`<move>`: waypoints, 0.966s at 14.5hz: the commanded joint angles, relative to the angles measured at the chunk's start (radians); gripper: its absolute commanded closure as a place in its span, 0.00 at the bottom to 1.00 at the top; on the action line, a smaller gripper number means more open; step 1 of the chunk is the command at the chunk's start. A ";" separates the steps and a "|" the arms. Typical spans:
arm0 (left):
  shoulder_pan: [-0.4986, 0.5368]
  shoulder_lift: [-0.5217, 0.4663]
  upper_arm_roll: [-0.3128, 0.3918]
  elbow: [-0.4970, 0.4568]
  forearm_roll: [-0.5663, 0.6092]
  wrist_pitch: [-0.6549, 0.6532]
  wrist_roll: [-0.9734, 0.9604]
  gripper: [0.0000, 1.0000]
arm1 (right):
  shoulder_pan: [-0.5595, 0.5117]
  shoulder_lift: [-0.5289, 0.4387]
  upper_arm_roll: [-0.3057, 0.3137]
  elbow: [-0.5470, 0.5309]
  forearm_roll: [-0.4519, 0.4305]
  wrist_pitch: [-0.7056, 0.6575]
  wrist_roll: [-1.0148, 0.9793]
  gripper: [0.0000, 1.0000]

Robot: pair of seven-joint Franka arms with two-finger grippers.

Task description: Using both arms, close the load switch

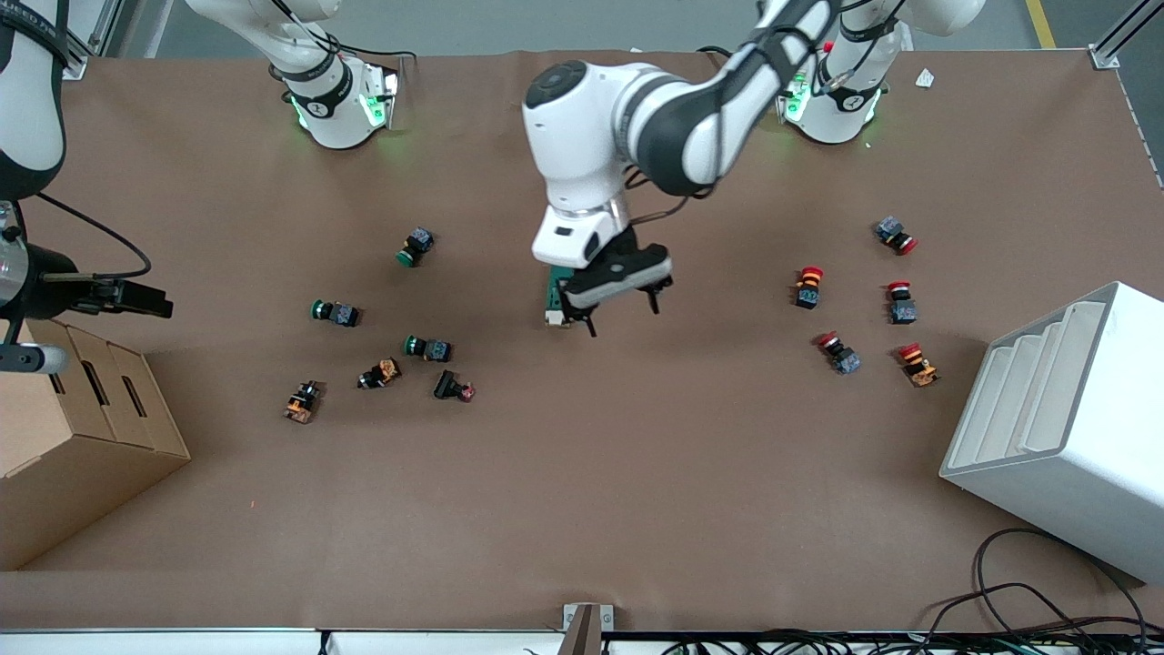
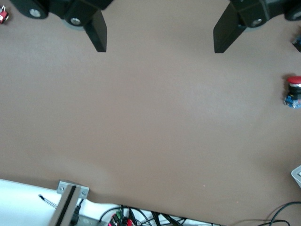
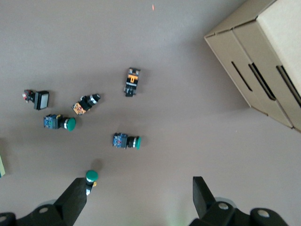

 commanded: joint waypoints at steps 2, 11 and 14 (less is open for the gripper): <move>0.161 -0.110 -0.006 -0.012 -0.157 -0.020 0.324 0.00 | -0.009 -0.070 0.006 -0.044 0.010 -0.019 0.008 0.00; 0.432 -0.255 0.011 -0.015 -0.378 -0.090 0.828 0.00 | -0.015 -0.363 0.004 -0.285 0.008 0.047 0.004 0.00; 0.497 -0.333 0.041 -0.024 -0.436 -0.199 0.967 0.00 | -0.014 -0.401 0.006 -0.296 0.007 0.033 0.000 0.00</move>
